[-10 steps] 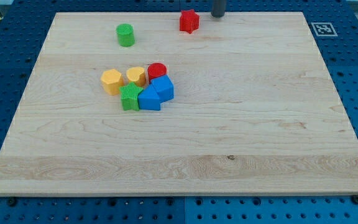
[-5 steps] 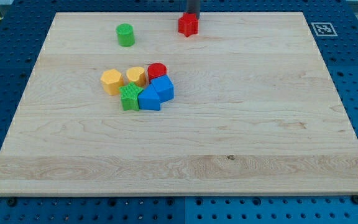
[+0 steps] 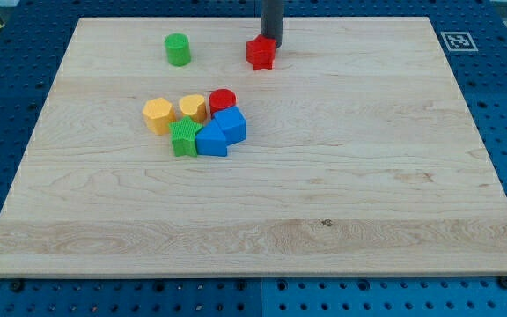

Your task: Push the red star to the top right of the yellow heart

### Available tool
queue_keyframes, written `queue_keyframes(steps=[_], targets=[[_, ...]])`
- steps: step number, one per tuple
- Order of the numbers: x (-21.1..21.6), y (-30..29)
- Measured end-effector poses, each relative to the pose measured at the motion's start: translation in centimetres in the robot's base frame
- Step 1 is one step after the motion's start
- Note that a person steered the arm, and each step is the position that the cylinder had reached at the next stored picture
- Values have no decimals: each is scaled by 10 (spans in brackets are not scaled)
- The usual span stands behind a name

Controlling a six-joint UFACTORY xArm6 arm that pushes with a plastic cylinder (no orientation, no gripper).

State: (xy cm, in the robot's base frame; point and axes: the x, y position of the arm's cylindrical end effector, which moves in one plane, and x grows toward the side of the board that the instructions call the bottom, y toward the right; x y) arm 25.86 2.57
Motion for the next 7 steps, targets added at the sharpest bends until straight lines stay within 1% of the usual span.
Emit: queue_keyframes(steps=[1, 2, 3, 5, 6, 7], targets=[[0, 13], [0, 13], [10, 10], [10, 9], [11, -3], [20, -6]])
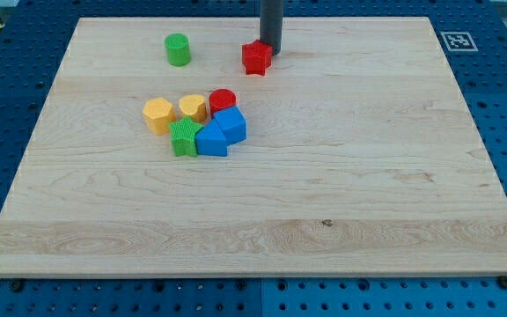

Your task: Push the red star to the top right of the yellow heart

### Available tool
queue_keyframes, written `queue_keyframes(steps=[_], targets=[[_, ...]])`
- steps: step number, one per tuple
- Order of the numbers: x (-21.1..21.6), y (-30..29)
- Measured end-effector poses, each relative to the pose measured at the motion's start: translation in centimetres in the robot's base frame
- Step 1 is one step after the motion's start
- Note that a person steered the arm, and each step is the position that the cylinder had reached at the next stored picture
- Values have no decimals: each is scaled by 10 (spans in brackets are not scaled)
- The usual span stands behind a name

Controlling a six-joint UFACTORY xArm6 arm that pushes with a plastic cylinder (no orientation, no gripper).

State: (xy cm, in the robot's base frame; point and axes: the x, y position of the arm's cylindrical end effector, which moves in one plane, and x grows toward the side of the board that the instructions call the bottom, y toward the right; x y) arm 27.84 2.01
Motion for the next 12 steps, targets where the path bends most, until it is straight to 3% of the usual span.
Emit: queue_keyframes(steps=[8, 9, 11, 12], targets=[[20, -68], [21, -62], [37, 14], [55, -7]])
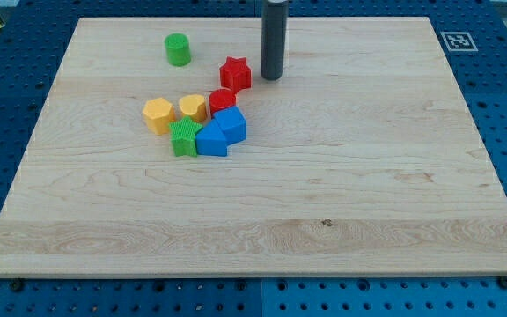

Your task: Push the red star to the top right of the yellow heart

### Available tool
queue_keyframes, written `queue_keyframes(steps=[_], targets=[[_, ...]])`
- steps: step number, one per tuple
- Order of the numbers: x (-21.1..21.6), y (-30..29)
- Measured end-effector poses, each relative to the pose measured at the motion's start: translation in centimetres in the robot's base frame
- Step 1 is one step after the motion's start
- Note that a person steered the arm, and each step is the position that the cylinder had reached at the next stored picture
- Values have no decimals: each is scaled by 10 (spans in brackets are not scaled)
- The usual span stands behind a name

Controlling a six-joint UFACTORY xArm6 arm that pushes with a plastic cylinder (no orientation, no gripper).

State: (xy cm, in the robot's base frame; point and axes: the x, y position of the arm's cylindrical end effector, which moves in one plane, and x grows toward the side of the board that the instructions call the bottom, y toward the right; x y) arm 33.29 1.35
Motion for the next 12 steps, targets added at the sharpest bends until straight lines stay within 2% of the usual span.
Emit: queue_keyframes(steps=[5, 12], targets=[[-27, -40], [1, -68]])
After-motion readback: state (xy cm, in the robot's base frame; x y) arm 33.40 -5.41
